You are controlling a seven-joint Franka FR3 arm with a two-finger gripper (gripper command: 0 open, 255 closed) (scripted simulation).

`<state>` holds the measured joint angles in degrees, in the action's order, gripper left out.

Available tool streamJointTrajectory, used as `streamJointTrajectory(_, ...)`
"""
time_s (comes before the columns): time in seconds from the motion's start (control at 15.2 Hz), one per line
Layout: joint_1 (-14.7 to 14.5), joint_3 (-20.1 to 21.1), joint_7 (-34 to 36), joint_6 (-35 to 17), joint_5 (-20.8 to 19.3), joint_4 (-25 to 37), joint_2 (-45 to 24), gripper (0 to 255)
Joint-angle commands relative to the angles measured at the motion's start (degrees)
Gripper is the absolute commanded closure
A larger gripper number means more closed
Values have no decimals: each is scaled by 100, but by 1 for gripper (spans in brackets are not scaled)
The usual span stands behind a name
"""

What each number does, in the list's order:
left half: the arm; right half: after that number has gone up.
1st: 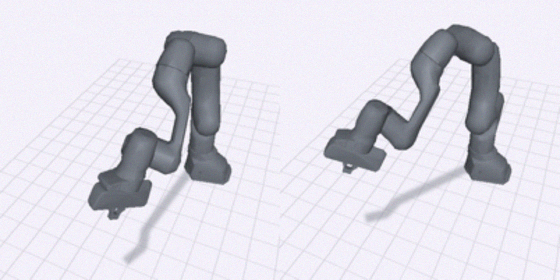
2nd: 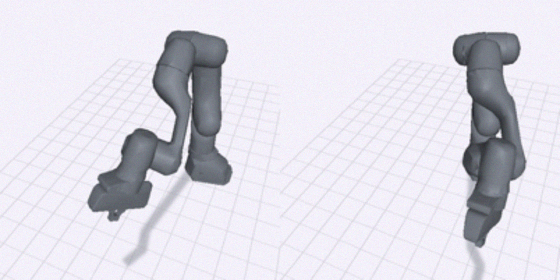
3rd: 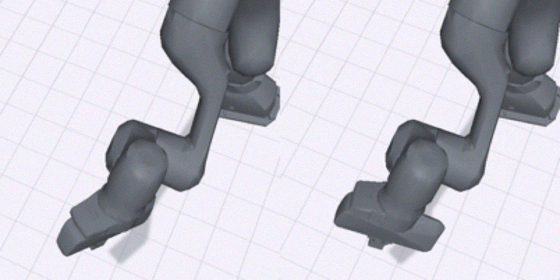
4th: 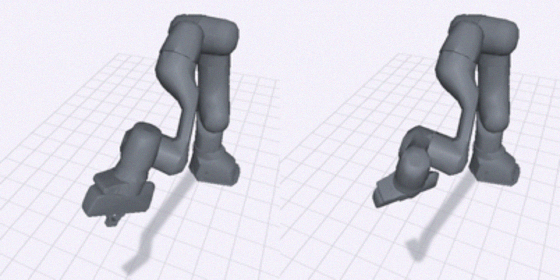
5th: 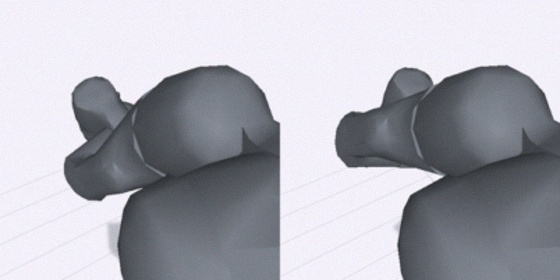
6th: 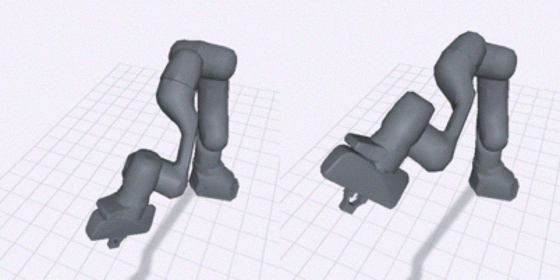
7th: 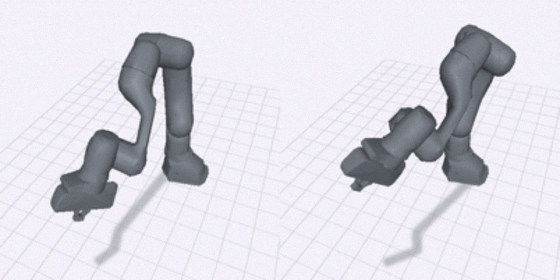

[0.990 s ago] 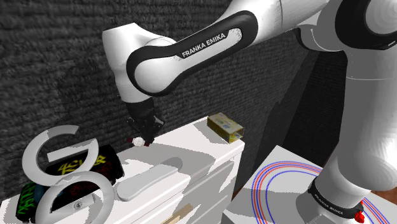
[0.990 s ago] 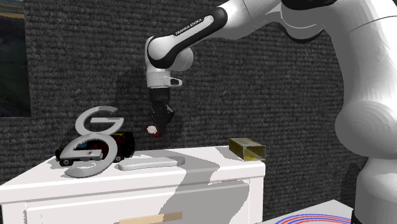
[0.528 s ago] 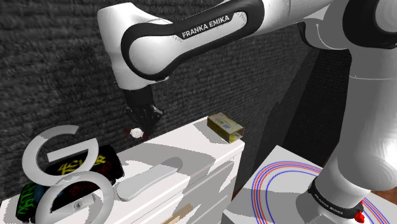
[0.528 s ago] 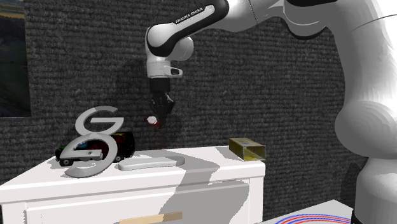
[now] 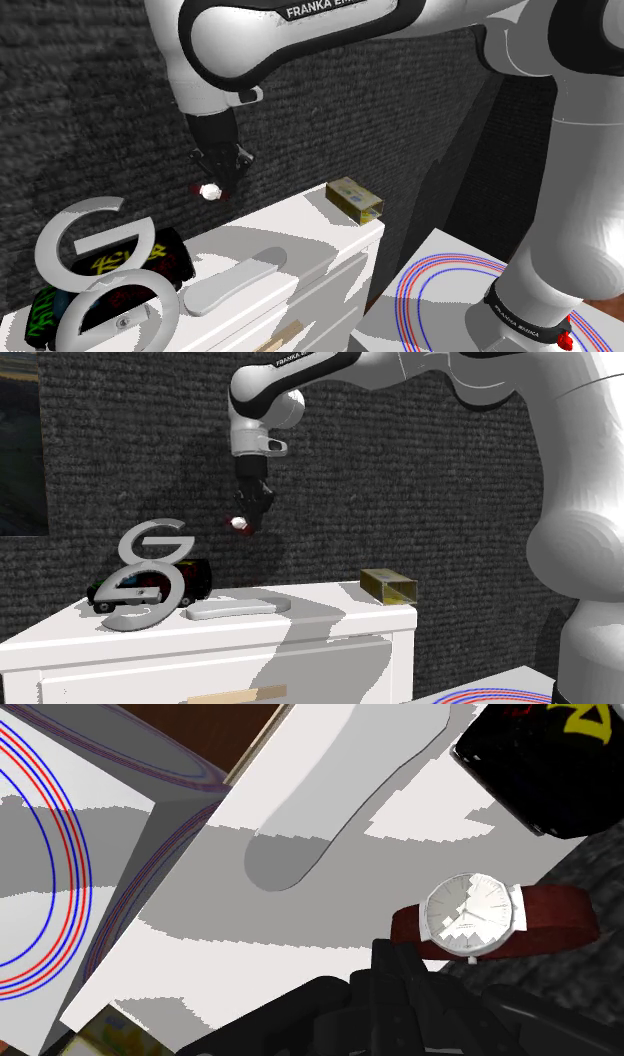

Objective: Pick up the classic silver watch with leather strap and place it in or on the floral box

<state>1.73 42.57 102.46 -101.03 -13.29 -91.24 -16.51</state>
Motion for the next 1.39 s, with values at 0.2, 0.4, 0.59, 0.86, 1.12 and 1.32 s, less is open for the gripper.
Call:
streamJointTrajectory(0.2,322,10,-335,49,303,-280,460,255)
streamJointTrajectory(0.4,758,-77,-893,-146,761,-953,1152,255)
streamJointTrajectory(0.59,1056,-281,-1487,-268,1179,-1533,1795,255)
streamJointTrajectory(0.86,1293,-671,-2258,-342,1596,-2183,2531,255)
streamJointTrajectory(1.12,1441,-1118,-2968,-356,1832,-2716,3118,255)
streamJointTrajectory(1.32,1539,-1461,-3463,-348,1910,-3047,3471,255)
